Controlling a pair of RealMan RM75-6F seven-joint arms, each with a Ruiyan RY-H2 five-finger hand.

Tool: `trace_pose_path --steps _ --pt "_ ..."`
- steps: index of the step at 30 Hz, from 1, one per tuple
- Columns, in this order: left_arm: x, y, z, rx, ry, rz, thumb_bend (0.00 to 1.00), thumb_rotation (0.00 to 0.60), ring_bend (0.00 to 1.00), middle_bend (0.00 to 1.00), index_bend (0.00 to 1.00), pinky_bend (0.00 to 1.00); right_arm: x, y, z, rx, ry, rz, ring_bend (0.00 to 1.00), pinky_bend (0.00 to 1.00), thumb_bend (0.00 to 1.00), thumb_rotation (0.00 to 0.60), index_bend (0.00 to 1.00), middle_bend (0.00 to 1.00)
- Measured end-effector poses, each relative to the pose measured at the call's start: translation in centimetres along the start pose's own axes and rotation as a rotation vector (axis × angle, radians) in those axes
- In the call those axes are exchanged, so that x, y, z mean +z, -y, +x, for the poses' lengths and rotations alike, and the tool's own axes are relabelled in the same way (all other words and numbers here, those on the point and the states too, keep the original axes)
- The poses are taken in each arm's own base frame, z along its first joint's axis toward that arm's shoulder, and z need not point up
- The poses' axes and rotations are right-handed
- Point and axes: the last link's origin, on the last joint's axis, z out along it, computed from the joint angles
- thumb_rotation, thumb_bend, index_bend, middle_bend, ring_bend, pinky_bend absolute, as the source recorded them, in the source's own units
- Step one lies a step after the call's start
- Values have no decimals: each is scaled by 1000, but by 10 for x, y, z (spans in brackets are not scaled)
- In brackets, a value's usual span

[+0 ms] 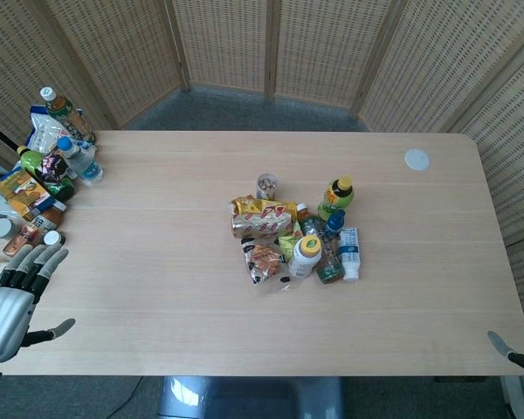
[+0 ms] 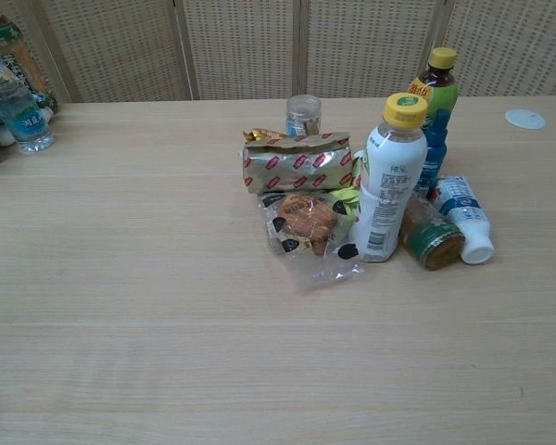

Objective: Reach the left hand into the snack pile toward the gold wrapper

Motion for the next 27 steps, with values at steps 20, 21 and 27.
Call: trace_pose_path --steps 20,21,27 --pt "73 -19 -34 77 110 -319 13 600 0 0 0 0 1 -2 10 14 -35 -11 0 0 0 600 0 0" --pt "81 -25 -36 88 116 -350 9 600 0 0 0 0 1 -3 10 15 -34 -12 0 0 0 600 0 0" --pt "123 -62 -56 202 140 -545 0 600 0 0 0 0 1 -4 14 27 -43 -12 0 0 0 600 0 0"
